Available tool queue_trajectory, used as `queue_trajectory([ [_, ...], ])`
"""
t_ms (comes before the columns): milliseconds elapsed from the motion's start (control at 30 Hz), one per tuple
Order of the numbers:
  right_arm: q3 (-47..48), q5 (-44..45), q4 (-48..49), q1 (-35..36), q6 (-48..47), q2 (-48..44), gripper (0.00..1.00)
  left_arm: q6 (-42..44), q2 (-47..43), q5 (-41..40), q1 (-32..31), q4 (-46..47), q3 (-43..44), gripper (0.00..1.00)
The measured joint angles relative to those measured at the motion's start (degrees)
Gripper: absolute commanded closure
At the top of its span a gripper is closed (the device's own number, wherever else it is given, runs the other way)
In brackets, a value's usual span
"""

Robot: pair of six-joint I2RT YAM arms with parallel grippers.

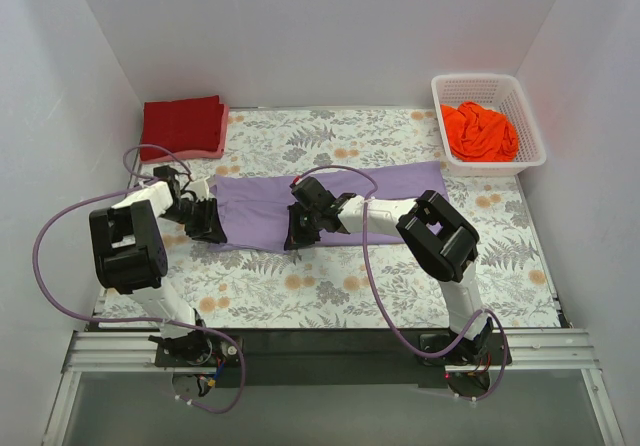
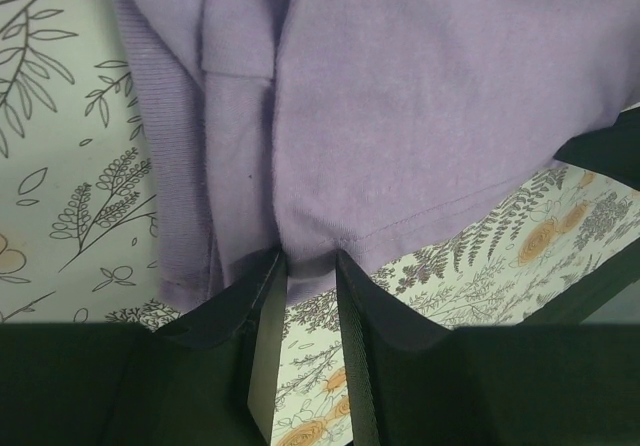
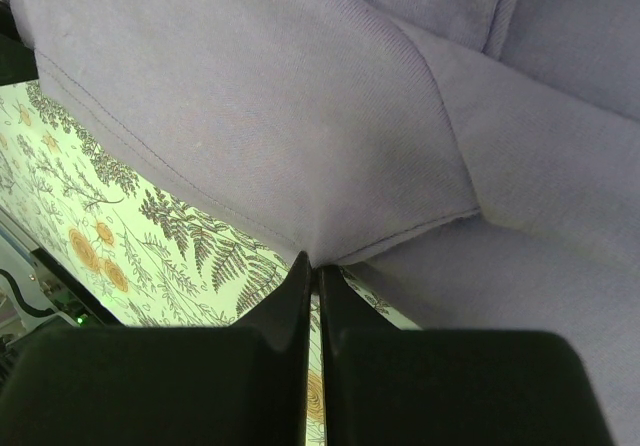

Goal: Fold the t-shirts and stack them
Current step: Fold the tshirt

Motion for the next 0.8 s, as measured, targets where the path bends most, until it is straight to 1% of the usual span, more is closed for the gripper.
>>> queue_trajectory([
  [133, 0.00, 0.00, 0.00, 0.00, 0.00, 0.00, 0.99, 0.00, 0.00, 0.26, -0.33, -0.09, 0.02, 0.79],
  [167, 0.00, 0.00, -0.02, 0.00, 0.00, 0.00, 0.99, -0.02, 0.00, 0.26, -0.33, -0.15, 0.07, 0.83],
  [267, -0.02, 0.00, 0.00, 0.00, 0.00, 0.00, 0.99, -0.07, 0.00, 0.28, -0.33, -0.20, 0.17, 0.92],
  [300, -0.02, 0.00, 0.00, 0.00, 0.00, 0.00, 0.99, -0.11, 0.00, 0.24, -0.33, -0.26, 0.28, 0.98],
  [333, -0.04, 0.00, 0.00, 0.00, 0.00, 0.00, 0.99, -0.20, 0.00, 0.17, -0.33, -0.39, 0.42, 1.00],
  [500, -0.33, 0.09, -1.07, -0.57, -0.79, -0.70, 0.99, 0.02, 0.00, 0.13, -0.33, -2.56, 3.65, 1.00],
  [667, 0.20, -1.53, -2.32, -2.51, -2.47, -0.79, 0.99, -0.24, 0.33, 2.10, -0.59, -5.31, 11.17, 1.00],
  [800, 2.51, -3.17, -2.75, -4.31, -3.87, -0.76, 0.99, -0.96, 2.71, 4.39, -0.85, -5.95, 17.05, 1.00],
])
